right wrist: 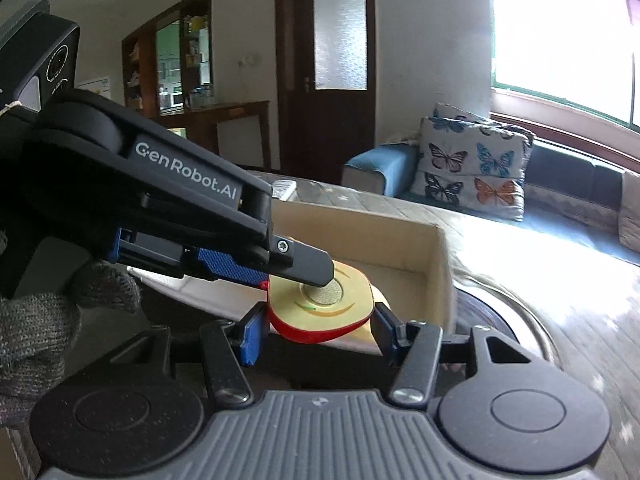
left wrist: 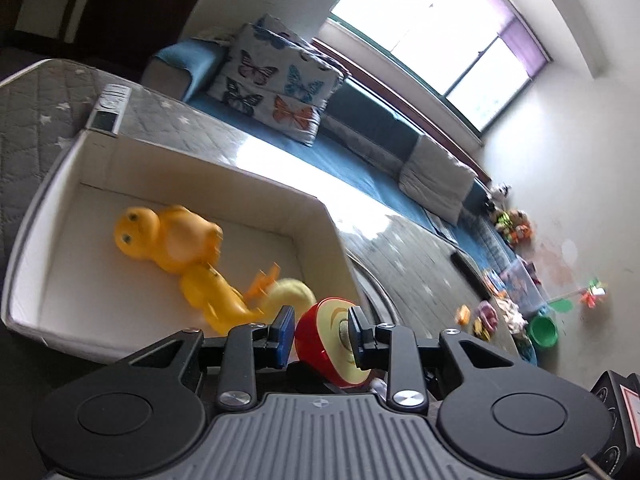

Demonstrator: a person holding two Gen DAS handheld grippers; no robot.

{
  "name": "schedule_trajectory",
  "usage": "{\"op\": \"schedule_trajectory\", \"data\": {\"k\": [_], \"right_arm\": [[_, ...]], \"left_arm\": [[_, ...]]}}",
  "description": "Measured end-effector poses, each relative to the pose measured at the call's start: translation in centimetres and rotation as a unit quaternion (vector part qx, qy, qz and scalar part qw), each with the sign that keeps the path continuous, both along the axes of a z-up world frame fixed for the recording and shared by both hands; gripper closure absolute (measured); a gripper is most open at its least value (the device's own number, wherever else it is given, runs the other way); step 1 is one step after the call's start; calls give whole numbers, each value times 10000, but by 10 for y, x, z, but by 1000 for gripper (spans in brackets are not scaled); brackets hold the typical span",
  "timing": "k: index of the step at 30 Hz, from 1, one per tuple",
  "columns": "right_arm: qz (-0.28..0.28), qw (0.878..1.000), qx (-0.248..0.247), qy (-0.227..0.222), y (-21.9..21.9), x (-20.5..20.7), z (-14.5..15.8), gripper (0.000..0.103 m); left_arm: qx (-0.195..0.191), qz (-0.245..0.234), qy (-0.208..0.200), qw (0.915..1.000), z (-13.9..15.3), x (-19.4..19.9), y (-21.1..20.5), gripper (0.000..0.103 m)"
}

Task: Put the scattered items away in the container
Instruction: 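Close the left tool fingers on the red-and-yellow round toy, then lift the round toy with the left tool over into the box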

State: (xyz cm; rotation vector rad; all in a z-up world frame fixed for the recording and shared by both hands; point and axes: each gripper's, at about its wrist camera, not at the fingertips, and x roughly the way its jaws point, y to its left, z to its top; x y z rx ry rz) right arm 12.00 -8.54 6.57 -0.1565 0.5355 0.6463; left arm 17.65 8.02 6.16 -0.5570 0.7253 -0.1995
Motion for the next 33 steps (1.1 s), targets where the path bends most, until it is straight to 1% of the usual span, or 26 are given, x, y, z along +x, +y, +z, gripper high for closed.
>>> {"op": "schedule_trajectory", "data": {"k": [7, 10, 14, 19, 33], "right_arm": [[213, 9997, -121, 81, 33, 30, -10, 47], [263, 9994, -211, 128, 40, 34, -16, 47], [239, 9992, -276, 161, 42, 33, -23, 47], [191, 9994, -270, 111, 42, 29, -25, 46], [106, 9997, -182, 104, 36, 16, -19, 45]], "left_arm": [[38, 235, 119, 9996, -9, 18, 23, 72], [11, 245, 181, 9995, -15, 22, 27, 72], [-2, 250, 235, 9994, -23, 22, 28, 72], [16, 329, 267, 9991, -26, 20, 30, 72], [-9, 412, 167, 9990, -18, 9, 33, 70]]}}
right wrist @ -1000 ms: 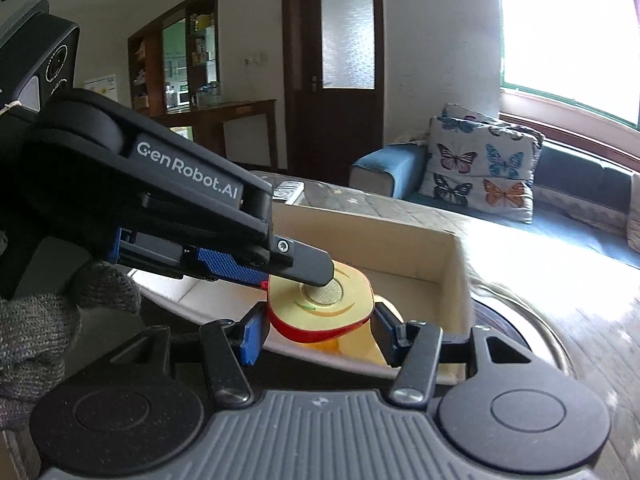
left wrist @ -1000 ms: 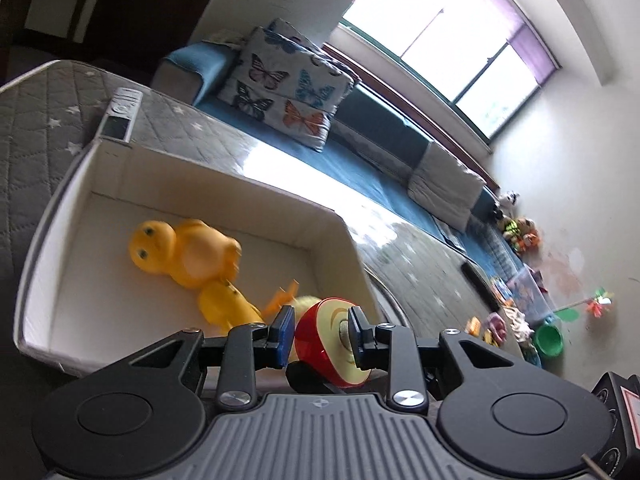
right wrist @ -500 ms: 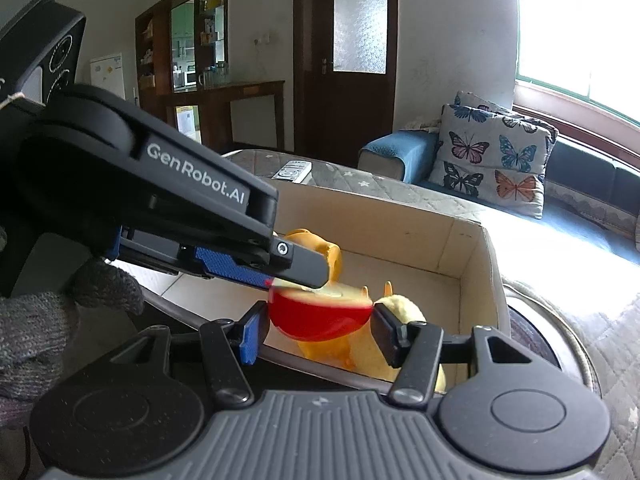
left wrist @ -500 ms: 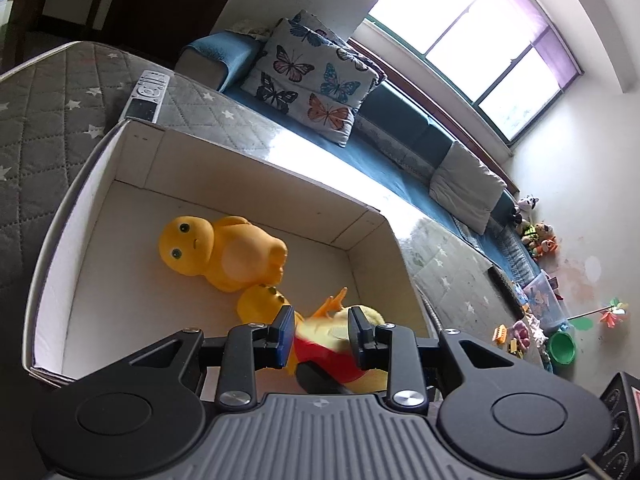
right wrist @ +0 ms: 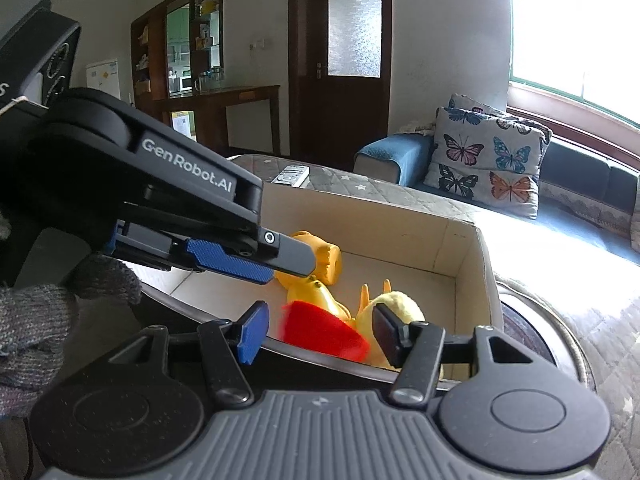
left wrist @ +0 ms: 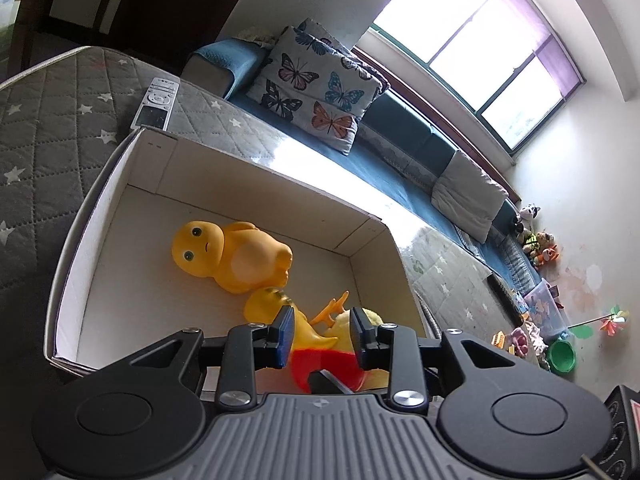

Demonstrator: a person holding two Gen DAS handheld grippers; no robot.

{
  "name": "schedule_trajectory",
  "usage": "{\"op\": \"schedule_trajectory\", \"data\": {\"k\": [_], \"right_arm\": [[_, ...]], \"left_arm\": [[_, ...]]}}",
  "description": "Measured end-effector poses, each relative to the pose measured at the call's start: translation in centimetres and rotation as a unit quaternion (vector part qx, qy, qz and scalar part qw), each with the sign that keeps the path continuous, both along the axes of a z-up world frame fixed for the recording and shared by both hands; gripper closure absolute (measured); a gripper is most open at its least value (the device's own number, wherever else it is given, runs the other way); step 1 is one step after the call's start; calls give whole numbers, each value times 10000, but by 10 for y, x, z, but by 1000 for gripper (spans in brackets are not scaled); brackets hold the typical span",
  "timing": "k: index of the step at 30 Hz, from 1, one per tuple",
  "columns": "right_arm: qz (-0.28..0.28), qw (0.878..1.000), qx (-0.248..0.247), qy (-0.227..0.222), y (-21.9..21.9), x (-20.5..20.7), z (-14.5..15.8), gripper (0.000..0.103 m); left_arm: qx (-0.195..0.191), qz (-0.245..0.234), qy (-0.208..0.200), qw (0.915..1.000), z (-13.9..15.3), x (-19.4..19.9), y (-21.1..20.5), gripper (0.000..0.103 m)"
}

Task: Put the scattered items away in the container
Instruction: 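Lift the round toy with the left tool over into the box, then open the left tool to drop the round toy into the box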

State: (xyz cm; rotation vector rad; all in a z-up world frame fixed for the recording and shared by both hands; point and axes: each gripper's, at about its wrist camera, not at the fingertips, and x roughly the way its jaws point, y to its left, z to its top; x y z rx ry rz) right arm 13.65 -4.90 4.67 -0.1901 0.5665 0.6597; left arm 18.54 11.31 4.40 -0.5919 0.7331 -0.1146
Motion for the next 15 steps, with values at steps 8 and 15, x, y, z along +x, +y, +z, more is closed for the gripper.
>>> {"op": "schedule_trajectory", "data": {"k": [8, 15], "right_arm": [[14, 10000, -6, -28, -6, -5, 3, 41], [-61, 10000, -6, -57, -21, -19, 5, 40]], "left_arm": [[32, -47, -59, 10000, 6, -7, -3, 70], [64, -117, -20, 9999, 6, -15, -11, 70]]}}
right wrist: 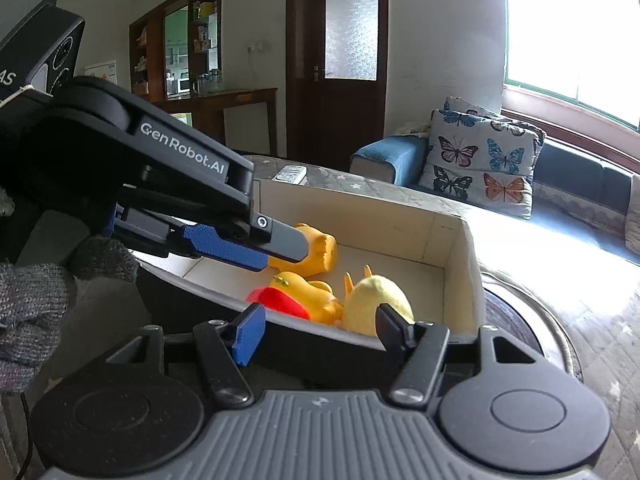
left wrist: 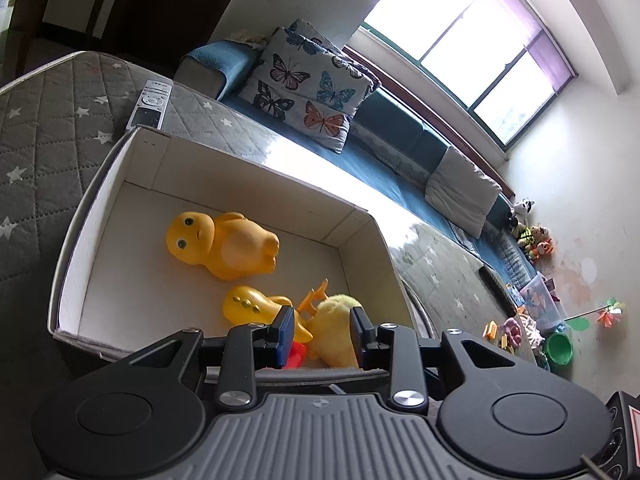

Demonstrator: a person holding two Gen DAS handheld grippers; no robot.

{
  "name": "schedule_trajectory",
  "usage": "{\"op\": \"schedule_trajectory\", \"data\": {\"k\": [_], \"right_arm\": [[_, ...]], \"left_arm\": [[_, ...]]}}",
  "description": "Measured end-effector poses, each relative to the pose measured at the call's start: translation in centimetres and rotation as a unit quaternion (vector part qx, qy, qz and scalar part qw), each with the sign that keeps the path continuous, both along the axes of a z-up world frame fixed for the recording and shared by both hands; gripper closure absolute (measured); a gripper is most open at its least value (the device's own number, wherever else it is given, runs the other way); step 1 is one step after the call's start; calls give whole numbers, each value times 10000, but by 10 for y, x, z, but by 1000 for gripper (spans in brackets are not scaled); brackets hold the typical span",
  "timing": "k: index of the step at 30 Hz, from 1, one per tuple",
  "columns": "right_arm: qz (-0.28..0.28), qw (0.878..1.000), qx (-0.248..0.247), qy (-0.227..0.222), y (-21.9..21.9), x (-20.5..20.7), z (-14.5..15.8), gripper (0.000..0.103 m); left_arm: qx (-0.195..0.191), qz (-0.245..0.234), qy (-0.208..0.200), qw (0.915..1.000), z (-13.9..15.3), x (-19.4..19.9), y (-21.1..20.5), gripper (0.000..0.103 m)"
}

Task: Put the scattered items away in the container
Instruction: 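Open the left tool to drop the round toy into the box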

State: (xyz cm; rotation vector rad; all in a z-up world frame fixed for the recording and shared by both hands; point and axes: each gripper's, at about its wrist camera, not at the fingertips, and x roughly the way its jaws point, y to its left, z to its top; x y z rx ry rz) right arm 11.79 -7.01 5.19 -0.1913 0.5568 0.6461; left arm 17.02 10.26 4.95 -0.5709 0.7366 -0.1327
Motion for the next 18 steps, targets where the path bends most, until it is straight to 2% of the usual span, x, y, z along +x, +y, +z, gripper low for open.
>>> {"op": "schedule_trajectory", "data": {"k": [18], "right_arm": [[-373, 9992, -108, 128, -50, -27, -11, 39]], "left_arm": [[259, -401, 99, 9988, -4, -18, -40, 70]]}}
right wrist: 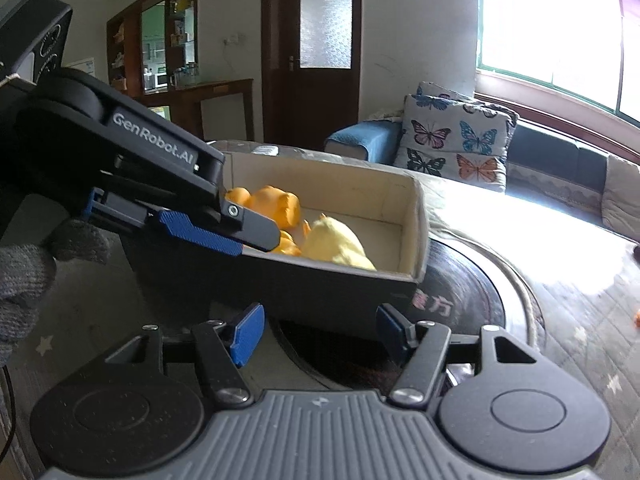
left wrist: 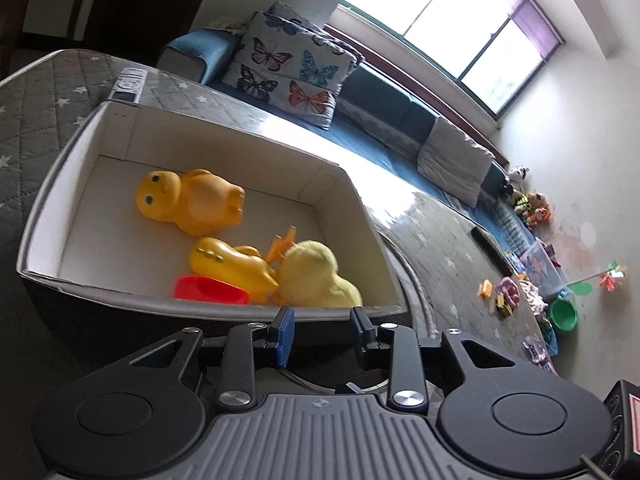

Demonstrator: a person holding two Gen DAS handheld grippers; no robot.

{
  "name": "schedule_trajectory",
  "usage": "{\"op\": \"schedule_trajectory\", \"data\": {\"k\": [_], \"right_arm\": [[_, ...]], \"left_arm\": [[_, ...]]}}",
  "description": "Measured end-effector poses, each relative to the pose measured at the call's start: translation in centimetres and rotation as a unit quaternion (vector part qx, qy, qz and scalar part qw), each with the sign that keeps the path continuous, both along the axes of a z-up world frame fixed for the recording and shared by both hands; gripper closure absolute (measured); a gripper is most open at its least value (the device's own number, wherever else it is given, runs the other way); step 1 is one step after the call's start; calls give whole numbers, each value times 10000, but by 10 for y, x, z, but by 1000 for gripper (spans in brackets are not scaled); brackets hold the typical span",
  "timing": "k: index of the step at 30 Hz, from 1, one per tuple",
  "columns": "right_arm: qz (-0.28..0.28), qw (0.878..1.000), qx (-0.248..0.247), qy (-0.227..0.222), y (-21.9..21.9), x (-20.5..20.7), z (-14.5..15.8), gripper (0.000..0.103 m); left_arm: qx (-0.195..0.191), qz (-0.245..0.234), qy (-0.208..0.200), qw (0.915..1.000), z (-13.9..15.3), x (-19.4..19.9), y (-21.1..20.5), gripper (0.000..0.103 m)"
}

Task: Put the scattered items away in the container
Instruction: 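Open the left tool to drop the round toy into the box, then move the left tool down to the small white figurine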

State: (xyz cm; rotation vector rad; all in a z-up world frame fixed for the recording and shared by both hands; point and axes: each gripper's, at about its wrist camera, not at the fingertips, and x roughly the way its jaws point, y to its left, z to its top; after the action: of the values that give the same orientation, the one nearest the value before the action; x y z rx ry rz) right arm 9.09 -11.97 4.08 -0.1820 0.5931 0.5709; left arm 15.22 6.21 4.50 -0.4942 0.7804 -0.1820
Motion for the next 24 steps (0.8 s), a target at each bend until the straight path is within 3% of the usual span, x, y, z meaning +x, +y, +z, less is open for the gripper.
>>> {"op": "schedule_trajectory", "data": {"k": [12, 24], "right_arm": [[-467, 9987, -42, 176, -47, -17, -14, 38], [-899, 9954, -55, 316, -82, -3, -25, 38]], "left_arm": [[72, -556, 130, 9983, -9, -4, -47, 70], [-11, -894, 357, 9954, -23, 18, -87, 70]]}}
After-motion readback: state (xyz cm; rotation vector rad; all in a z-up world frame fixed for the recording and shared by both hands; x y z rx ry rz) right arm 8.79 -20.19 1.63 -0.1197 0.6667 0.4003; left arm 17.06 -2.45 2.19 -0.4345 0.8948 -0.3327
